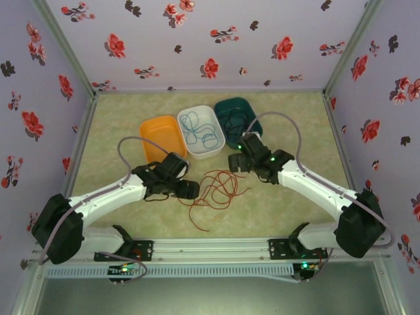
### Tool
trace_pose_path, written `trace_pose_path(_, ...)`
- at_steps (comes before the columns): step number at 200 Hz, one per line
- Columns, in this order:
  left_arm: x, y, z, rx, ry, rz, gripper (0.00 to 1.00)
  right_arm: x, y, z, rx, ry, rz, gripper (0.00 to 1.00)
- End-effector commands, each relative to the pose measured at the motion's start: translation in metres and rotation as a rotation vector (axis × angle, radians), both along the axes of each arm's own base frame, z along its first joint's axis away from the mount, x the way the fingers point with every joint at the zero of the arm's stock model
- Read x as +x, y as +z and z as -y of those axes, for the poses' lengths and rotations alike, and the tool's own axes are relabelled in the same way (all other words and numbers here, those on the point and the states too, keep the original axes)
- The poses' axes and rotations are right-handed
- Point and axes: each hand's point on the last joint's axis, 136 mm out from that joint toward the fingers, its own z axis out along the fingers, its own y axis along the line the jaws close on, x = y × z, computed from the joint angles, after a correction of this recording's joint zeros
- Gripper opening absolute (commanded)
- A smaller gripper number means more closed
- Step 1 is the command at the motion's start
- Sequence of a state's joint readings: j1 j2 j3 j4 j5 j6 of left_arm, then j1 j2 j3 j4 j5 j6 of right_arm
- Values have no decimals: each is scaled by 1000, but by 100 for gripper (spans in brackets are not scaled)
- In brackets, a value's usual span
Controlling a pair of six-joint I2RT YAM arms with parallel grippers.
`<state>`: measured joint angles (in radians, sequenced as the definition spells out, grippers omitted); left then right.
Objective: Untangle the cables
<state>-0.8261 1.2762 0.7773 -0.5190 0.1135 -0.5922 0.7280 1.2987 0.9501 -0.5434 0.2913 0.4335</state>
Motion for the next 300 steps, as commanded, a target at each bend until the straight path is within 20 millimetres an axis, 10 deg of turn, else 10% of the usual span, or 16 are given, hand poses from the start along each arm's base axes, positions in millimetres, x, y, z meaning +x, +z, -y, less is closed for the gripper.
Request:
trace_pose_path(1, -30, -5, 5, 6, -87, -105, 75, -10, 1, 9, -32, -40, 41, 99)
trace_pose_path(145, -62, -56, 24, 84, -142, -222, 26, -48, -48, -43, 42, 95, -99, 99)
trace_pose_path(206, -53, -37, 33, 45, -154, -165, 1, -47, -68, -53, -72, 157, -147, 99)
trace_pose_path(300, -42, 27, 30, -5, -264, -31, 0, -25, -99, -21, -272, -12, -193, 99)
